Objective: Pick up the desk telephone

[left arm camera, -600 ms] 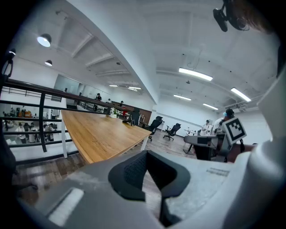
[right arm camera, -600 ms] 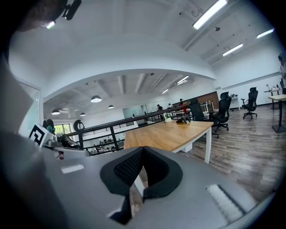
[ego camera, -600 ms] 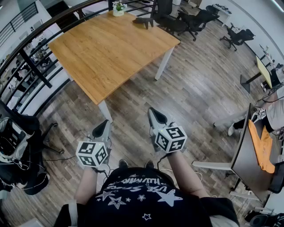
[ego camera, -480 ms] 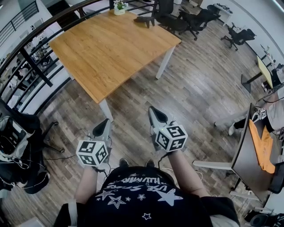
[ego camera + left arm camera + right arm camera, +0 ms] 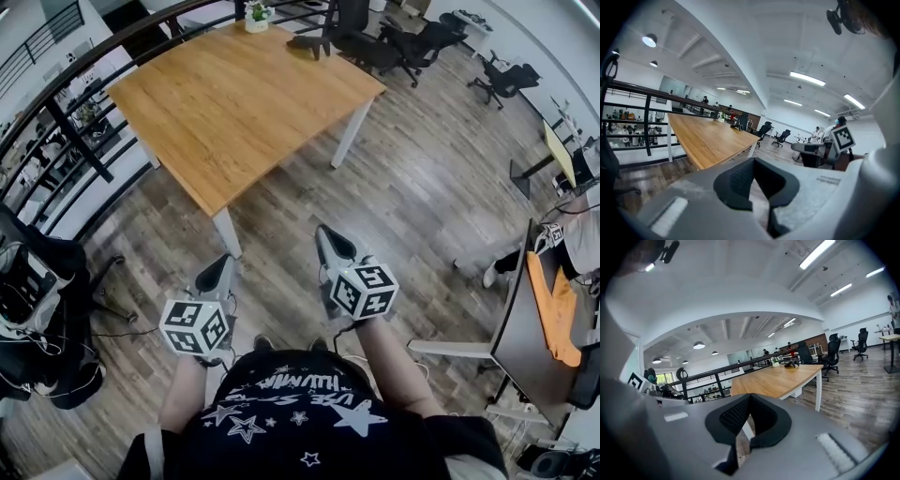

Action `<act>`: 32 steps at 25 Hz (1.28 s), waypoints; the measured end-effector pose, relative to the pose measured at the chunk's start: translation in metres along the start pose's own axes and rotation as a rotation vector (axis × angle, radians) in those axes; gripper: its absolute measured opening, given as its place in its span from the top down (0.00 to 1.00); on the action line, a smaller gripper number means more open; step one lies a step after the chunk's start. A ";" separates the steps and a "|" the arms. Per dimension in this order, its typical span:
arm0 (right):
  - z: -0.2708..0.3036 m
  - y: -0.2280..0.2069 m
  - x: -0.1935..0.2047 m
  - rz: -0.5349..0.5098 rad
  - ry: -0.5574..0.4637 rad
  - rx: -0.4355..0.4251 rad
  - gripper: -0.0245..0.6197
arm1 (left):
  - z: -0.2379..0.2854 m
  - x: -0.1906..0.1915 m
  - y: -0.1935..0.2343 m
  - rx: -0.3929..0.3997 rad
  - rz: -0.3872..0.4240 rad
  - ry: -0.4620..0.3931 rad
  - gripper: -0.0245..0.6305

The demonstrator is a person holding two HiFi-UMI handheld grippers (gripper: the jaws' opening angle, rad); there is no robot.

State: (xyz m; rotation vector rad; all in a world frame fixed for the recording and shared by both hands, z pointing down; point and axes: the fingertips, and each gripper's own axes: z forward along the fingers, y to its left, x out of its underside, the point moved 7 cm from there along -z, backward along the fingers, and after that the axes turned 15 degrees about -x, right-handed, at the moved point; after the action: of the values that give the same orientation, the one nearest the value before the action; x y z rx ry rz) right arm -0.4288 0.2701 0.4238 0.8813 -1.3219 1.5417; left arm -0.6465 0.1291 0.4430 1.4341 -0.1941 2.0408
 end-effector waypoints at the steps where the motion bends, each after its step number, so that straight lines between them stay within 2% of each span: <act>1: 0.000 0.001 0.001 0.016 -0.012 0.008 0.96 | -0.001 0.002 0.002 0.000 0.005 0.004 0.96; 9: -0.015 0.005 0.021 0.022 -0.010 0.086 0.96 | 0.005 0.016 0.020 0.038 0.038 0.047 0.96; 17: -0.018 -0.025 0.022 0.032 -0.013 0.140 0.96 | 0.030 0.019 0.012 0.057 0.037 0.089 0.96; 23: 0.008 -0.068 0.013 0.049 0.009 0.077 0.96 | 0.052 0.021 0.008 -0.022 0.003 0.127 0.96; 32: 0.054 -0.164 -0.037 0.056 -0.002 -0.027 0.96 | 0.130 -0.018 -0.023 -0.127 0.009 0.101 0.96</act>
State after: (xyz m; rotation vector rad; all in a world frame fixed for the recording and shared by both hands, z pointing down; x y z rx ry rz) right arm -0.2638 0.2153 0.4561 0.8354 -1.3758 1.5626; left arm -0.5258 0.0808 0.4737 1.2519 -0.2828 2.0638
